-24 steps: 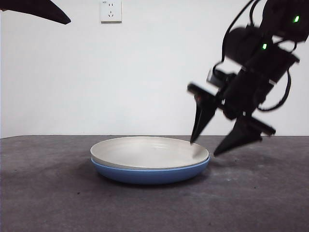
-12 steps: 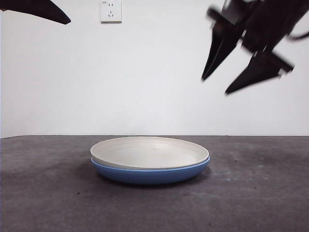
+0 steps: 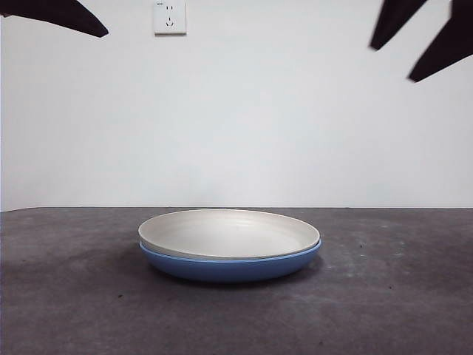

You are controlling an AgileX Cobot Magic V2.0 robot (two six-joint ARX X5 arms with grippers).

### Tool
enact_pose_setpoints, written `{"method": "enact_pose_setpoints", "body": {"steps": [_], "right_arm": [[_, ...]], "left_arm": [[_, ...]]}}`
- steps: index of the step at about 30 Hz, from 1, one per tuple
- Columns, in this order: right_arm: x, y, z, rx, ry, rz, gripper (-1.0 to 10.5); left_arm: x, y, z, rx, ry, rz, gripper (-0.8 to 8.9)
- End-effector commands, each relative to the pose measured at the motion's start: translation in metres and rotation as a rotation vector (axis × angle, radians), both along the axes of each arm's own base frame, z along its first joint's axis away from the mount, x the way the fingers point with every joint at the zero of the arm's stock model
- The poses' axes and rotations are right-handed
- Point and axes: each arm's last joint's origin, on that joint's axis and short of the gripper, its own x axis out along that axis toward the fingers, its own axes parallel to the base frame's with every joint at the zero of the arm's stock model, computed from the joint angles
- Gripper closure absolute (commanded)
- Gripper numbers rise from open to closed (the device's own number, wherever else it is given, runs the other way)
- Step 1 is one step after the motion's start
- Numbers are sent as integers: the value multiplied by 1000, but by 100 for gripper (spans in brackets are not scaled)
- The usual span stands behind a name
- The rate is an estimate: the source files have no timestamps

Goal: Pick up the white plate, put it on the blue plate, put it on desk

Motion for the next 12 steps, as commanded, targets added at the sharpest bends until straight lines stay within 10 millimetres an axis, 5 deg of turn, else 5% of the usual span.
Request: {"method": "enact_pose_setpoints", "body": {"steps": [1, 12], "right_arm": [[-12, 0, 6, -23, 3, 52, 660], [-34, -4, 13, -20, -14, 98, 660]], "left_arm": [[1, -2, 1, -6, -11, -19, 443], [1, -2, 1, -6, -10, -18, 443]]}}
